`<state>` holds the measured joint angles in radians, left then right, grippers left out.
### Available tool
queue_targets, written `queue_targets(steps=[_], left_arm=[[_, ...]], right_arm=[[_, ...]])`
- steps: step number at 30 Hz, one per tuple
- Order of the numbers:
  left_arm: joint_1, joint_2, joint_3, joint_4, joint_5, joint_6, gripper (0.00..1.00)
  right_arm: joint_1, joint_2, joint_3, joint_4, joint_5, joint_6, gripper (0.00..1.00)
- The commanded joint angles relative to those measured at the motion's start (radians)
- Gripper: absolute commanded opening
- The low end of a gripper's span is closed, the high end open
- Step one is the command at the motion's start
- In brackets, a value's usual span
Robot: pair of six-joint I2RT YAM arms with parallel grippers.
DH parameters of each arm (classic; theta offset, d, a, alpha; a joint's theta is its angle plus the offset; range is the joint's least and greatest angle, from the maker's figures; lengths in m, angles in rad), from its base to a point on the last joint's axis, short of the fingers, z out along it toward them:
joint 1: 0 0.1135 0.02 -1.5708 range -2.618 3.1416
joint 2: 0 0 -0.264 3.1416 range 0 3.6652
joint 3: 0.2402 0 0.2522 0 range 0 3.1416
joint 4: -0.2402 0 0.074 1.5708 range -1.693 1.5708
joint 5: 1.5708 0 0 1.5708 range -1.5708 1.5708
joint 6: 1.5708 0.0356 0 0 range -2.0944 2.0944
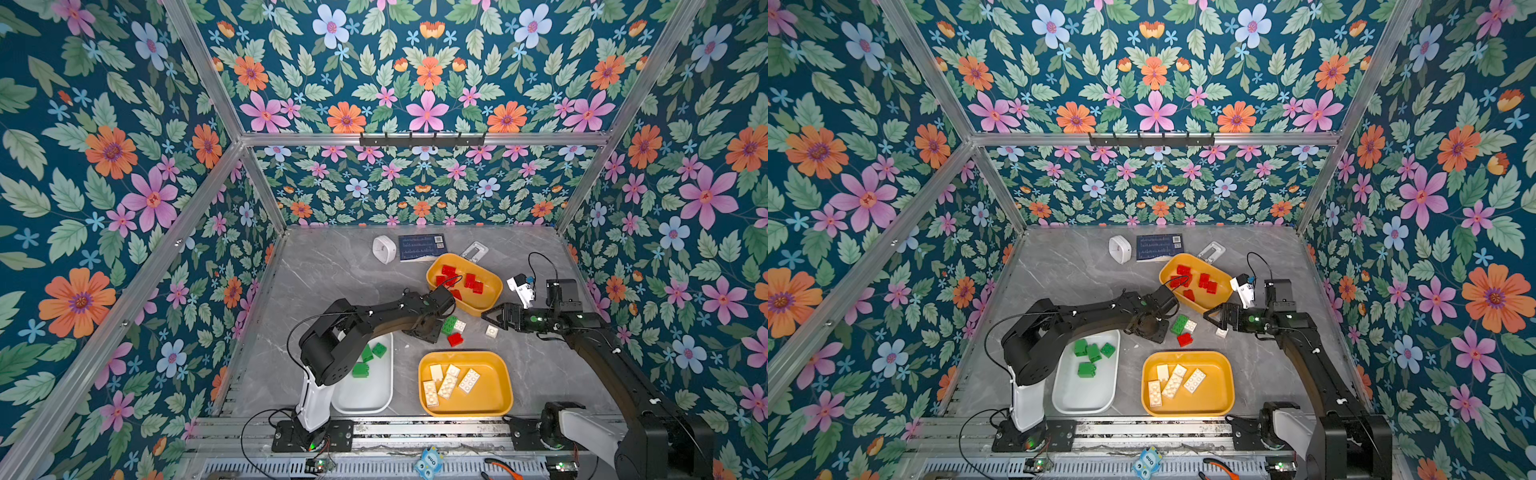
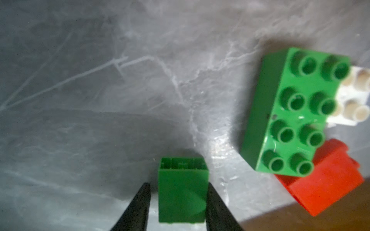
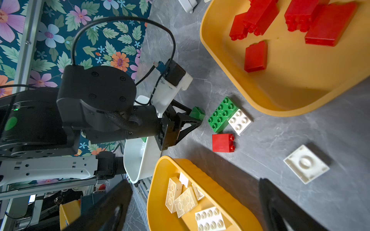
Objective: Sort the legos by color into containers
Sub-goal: 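Reach the left gripper to the small green brick and grasp it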
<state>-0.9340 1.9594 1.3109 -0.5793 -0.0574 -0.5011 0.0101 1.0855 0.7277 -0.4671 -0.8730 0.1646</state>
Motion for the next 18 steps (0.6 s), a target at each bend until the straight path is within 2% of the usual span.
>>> queue_targets(steps=[1,5,11,15,18], left_arm=[[0.0,0.005,-0.001,-0.011,-0.051,-0.016,0.33],[0.0,0.005,-0.006,-0.005,-0.04,-0.019,0.29],[0.002,-0.035,0.061,-0.098,-0.089,0.01,0.29],[0.009,-0.103,0.114,-0.207,-0.116,0.021,0.3],[0.021,-0.188,0.092,-0.277,-0.122,0.006,0.3]], right_arm=[[0.002,0.002,0.01,0.007,0.009,-0.002,0.99],[0.001,0.001,0.014,0.001,0.011,-0.004,0.99],[0.001,0.004,0.03,-0.005,0.015,-0.007,0.99],[0.002,0.015,0.042,0.002,-0.001,-0.003,0.99],[0.002,0.019,0.045,0.009,-0.011,0.001,0.99]])
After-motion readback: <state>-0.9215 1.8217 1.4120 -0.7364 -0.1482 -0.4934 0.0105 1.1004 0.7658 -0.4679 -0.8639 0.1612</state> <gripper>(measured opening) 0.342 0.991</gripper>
